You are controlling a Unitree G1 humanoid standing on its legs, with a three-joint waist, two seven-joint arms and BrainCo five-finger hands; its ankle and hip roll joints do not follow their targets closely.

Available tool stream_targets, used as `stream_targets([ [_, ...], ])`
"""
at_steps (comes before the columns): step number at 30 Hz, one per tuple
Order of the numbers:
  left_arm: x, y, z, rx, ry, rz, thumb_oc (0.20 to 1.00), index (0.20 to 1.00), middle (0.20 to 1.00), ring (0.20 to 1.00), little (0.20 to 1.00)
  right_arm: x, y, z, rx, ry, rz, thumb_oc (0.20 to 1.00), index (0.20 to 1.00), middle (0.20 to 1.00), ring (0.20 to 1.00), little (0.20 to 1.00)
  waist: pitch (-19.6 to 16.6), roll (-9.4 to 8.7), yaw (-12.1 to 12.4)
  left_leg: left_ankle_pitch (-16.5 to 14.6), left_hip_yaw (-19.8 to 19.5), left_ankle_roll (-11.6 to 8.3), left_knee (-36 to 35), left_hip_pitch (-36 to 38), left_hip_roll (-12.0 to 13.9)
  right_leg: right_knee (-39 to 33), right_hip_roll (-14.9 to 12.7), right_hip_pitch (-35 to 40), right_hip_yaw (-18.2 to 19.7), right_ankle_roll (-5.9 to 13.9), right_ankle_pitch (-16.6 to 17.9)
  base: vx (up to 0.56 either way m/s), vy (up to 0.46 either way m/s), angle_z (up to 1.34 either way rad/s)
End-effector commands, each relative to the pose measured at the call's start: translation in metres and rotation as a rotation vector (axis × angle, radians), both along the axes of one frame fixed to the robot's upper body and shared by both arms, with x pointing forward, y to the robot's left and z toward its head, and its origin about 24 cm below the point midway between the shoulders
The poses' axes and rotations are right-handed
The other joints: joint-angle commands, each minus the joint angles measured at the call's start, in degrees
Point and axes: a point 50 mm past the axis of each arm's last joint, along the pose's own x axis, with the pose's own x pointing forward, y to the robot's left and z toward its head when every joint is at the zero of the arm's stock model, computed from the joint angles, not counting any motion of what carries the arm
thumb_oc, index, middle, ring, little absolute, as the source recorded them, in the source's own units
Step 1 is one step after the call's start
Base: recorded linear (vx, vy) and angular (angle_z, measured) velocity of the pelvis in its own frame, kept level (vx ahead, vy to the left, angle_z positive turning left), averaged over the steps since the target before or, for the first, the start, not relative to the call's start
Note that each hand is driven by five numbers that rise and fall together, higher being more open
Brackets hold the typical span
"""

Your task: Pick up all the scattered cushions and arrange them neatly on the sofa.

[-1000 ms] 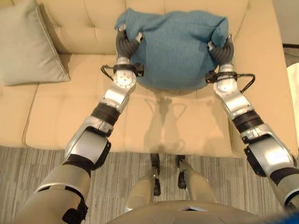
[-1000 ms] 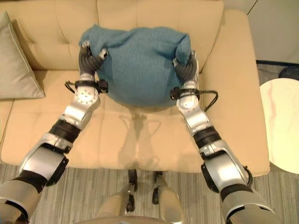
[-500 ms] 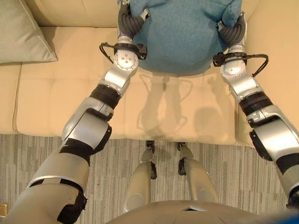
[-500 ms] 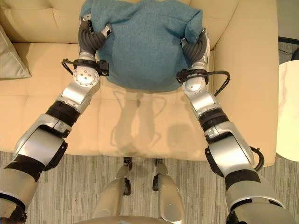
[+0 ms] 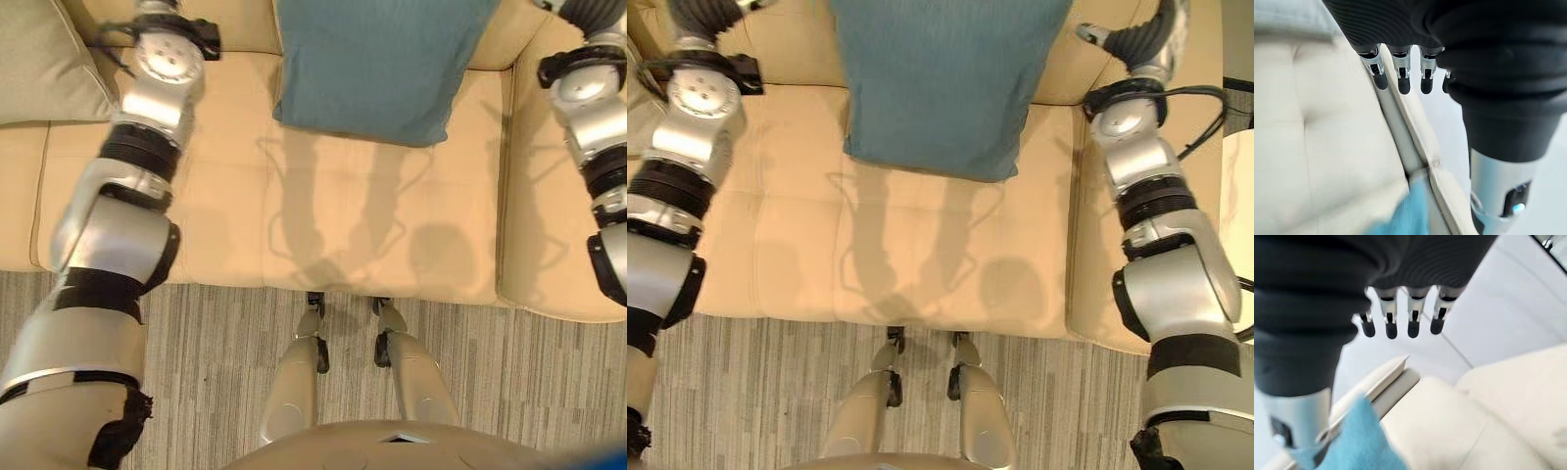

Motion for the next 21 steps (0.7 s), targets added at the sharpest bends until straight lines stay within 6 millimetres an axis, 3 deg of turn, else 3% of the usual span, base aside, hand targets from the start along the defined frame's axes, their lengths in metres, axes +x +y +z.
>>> stream_targets([
  [1, -0.001, 0.011, 0.002, -0.018, -0.003, 0.025, 1.0, 1.0, 1.0, 1.0, 1.0, -0.004, -0.011, 0.005, 0.02, -0.02, -0.023, 1.0, 1.0, 1.0, 1.0, 1.0, -6.2, -1.8, -0.1, -4.7, 1.4, -4.67, 0.2, 2.8, 0.4, 0.2, -2.8, 3.3, -0.5, 9.41, -3.6, 0.0, 0.0, 0.0],
  [3, -0.006, 0.024, -0.01, -0.021, -0.003, 0.029, 1.0, 1.0, 1.0, 1.0, 1.0, -0.017, -0.037, -0.001, 0.09, -0.055, -0.05, 1.0, 1.0, 1.0, 1.0, 1.0, -6.6, -1.75, -0.2, -5.1, 1.3, -4.65, 0.2, 3.6, 0.5, 0.2, -2.8, 4.1, -0.7, 9.42, -4.0, 0.04, 0.002, 0.01],
  [5, -0.012, 0.025, -0.019, -0.007, -0.018, -0.001, 1.0, 1.0, 1.0, 1.0, 1.0, -0.026, -0.049, -0.015, 0.085, -0.04, -0.053, 1.0, 1.0, 1.0, 1.0, 1.0, -6.9, -1.97, -0.2, -5.5, 1.5, -4.62, 0.2, 4.6, 0.8, 0.2, -2.8, 5.2, -0.8, 9.32, -4.4, 0.05, -0.012, 0.03],
  [7, -0.019, 0.029, -0.041, 0.024, 0.0, -0.023, 1.0, 1.0, 1.0, 1.0, 1.0, -0.037, -0.06, -0.034, 0.045, -0.007, -0.049, 1.0, 1.0, 1.0, 1.0, 1.0, -7.3, -2.2, -0.4, -6.0, 1.7, -4.53, 0.2, 6.2, 0.9, 0.2, -2.8, 6.7, -0.8, 9.24, -4.8, 0.05, -0.012, 0.05],
  [8, -0.019, 0.029, -0.041, 0.024, 0.0, -0.023, 1.0, 1.0, 1.0, 1.0, 1.0, -0.037, -0.06, -0.034, 0.045, -0.007, -0.049, 1.0, 1.0, 1.0, 1.0, 1.0, -7.3, -2.2, -0.4, -6.0, 1.7, -4.53, 0.2, 6.2, 0.9, 0.2, -2.8, 6.7, -0.8, 9.24, -4.8, 0.06, -0.004, 0.02],
  [9, -0.03, 0.03, -0.071, 0.031, 0.023, -0.049, 1.0, 1.0, 1.0, 1.0, 1.0, -0.05, -0.064, -0.061, 0.034, 0.024, -0.023, 1.0, 1.0, 1.0, 1.0, 1.0, -7.8, -2.49, -0.5, -6.2, 1.8, -4.3, 0.2, 7.5, 0.9, 0.2, -3.0, 8.1, -0.9, 9.13, -5.0, 0.07, -0.014, -0.02],
  [12, -0.058, 0.039, -0.121, 0.12, 0.11, -0.022, 1.0, 1.0, 1.0, 1.0, 1.0, -0.077, -0.068, -0.12, 0.062, 0.116, 0.017, 1.0, 1.0, 1.0, 1.0, 1.0, -8.2, -2.71, -0.5, -7.0, 2.1, -4.07, 0.2, 10.3, 1.3, 0.2, -3.2, 10.8, -1.0, 8.93, -5.9, 0.1, -0.018, -0.08],
  [14, -0.085, 0.035, -0.186, 0.112, 0.266, -0.041, 1.0, 1.0, 1.0, 1.0, 1.0, -0.105, -0.063, -0.182, 0.061, 0.289, 0.04, 1.0, 1.0, 1.0, 1.0, 1.0, -8.3, -2.89, -0.5, -8.3, 2.3, -3.8, 0.2, 13.6, 1.6, 0.2, -3.2, 14.2, -1.0, 8.77, -7.3, 0.11, -0.023, -0.04],
  [16, -0.101, 0.041, -0.218, 0.083, 0.372, -0.026, 1.0, 1.0, 1.0, 1.0, 1.0, -0.121, -0.064, -0.211, 0.081, 0.389, 0.031, 1.0, 1.0, 1.0, 1.0, 1.0, -8.7, -2.91, -0.6, -8.2, 2.3, -3.6, 0.2, 15.2, 1.5, 0.2, -3.2, 15.9, -1.1, 8.62, -7.5, 0.05, -0.023, -0.03],
  [17, -0.114, 0.043, -0.243, 0.044, 0.456, -0.024, 1.0, 1.0, 1.0, 1.0, 1.0, -0.132, -0.063, -0.232, 0.094, 0.47, 0.023, 1.0, 1.0, 1.0, 1.0, 1.0, -8.5, -2.88, -0.4, -8.5, 2.3, -3.46, 0.2, 16.4, 1.6, 0.2, -3.1, 17.2, -1.2, 8.51, -7.9, 0.03, -0.041, 0.05],
  [18, -0.135, 0.045, -0.281, 0.003, 0.606, -0.019, 1.0, 1.0, 1.0, 1.0, 1.0, -0.148, -0.06, -0.26, 0.106, 0.583, 0.029, 1.0, 1.0, 1.0, 1.0, 1.0, -8.4, -2.88, -0.5, -8.6, 2.5, -3.2, 0.2, 18.0, 1.6, 0.2, -2.9, 18.8, -1.2, 8.28, -8.4, 0.02, -0.037, 0.0],
  [19, -0.135, 0.045, -0.281, 0.003, 0.606, -0.019, 1.0, 1.0, 1.0, 1.0, 1.0, -0.148, -0.06, -0.26, 0.106, 0.584, 0.029, 1.0, 1.0, 1.0, 1.0, 1.0, -8.4, -2.88, -0.5, -8.6, 2.5, -3.2, 0.2, 18.1, 1.6, 0.2, -2.9, 18.9, -1.2, 8.28, -8.4, -0.01, -0.048, -0.03],
  [20, -0.157, 0.045, -0.321, -0.058, 0.769, -0.015, 1.0, 1.0, 1.0, 1.0, 1.0, -0.159, -0.054, -0.286, 0.106, 0.698, 0.035, 1.0, 1.0, 1.0, 1.0, 1.0, -8.5, -2.86, -0.4, -8.7, 2.6, -2.99, 0.2, 19.6, 1.8, 0.2, -2.6, 20.7, -1.3, 8.17, -8.7, -0.03, -0.034, -0.02],
  [21, -0.169, 0.044, -0.34, -0.055, 0.863, -0.014, 1.0, 1.0, 1.0, 1.0, 1.0, -0.166, -0.05, -0.3, 0.148, 0.741, 0.043, 1.0, 1.0, 1.0, 1.0, 1.0, -8.5, -2.84, -0.3, -8.8, 2.9, -2.86, 0.2, 20.5, 1.8, 0.2, -2.5, 21.6, -1.2, 8.06, -8.9, -0.04, -0.052, 0.03],
])
